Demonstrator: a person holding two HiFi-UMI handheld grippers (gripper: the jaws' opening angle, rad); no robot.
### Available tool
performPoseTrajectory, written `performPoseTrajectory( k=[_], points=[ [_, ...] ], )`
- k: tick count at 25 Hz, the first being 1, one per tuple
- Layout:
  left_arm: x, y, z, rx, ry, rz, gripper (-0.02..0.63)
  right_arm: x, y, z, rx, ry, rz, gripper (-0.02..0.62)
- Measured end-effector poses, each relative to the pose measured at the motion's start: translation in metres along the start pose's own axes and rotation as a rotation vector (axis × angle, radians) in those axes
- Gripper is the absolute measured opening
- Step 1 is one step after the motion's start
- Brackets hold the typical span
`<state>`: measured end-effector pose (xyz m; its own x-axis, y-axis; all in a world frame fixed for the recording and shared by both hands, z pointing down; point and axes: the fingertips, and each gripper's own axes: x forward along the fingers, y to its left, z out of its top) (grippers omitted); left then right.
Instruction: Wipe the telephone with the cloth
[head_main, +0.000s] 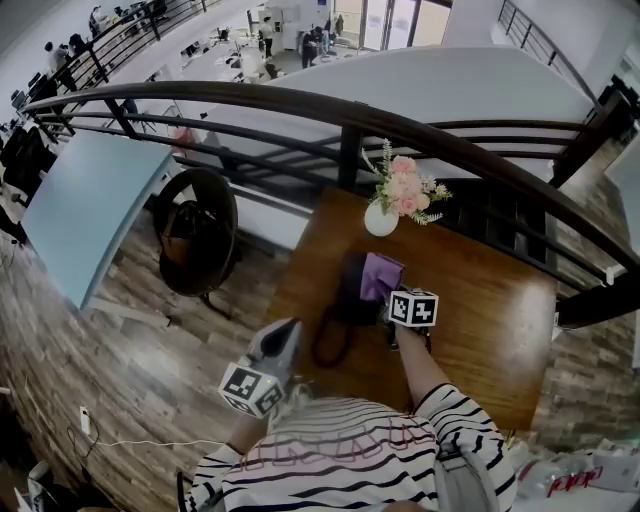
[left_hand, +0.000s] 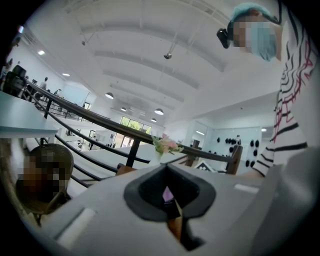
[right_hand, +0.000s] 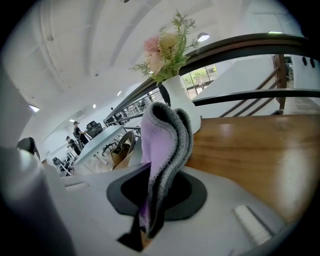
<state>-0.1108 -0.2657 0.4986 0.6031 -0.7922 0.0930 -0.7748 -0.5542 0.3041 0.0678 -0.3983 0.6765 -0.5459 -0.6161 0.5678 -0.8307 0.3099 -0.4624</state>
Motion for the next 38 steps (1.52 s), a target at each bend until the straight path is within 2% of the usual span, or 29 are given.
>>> performPoseTrajectory(
  k=[9, 13, 16, 21, 27, 32, 38],
  points=[
    [0.021, -0.014, -0.005, -0.007, 0.011, -0.070, 0.002, -0.025, -0.036, -0.002, 0.023, -0.020, -0.072, 0.051],
    [0.024, -0.021, -0.005, -0.003, 0.012, -0.085, 0.002, -0.032, -0.032, 0.000, 0.021, -0.035, -0.057, 0.051],
    [0.018, -0.019, -0.006, -0.003, 0.011, -0.076, 0.002, -0.030, -0.010, 0.002, -0.010, -0.055, -0.023, 0.051],
    [-0.004, -0.008, -0.001, -0.008, -0.001, -0.023, 0.002, -0.014, 0.054, -0.003, -0.061, -0.060, 0.090, 0.051],
    [-0.032, 0.008, 0.003, -0.017, -0.012, 0.041, 0.002, 0.023, 0.098, -0.026, -0.104, 0.014, 0.153, 0.051],
    [-0.042, 0.014, -0.001, -0.026, -0.013, 0.067, 0.002, 0.038, 0.092, -0.042, -0.116, 0.060, 0.123, 0.051],
    [-0.029, 0.005, -0.003, -0.027, -0.005, 0.019, 0.002, 0.023, 0.060, -0.041, -0.097, 0.042, 0.055, 0.051]
  ],
)
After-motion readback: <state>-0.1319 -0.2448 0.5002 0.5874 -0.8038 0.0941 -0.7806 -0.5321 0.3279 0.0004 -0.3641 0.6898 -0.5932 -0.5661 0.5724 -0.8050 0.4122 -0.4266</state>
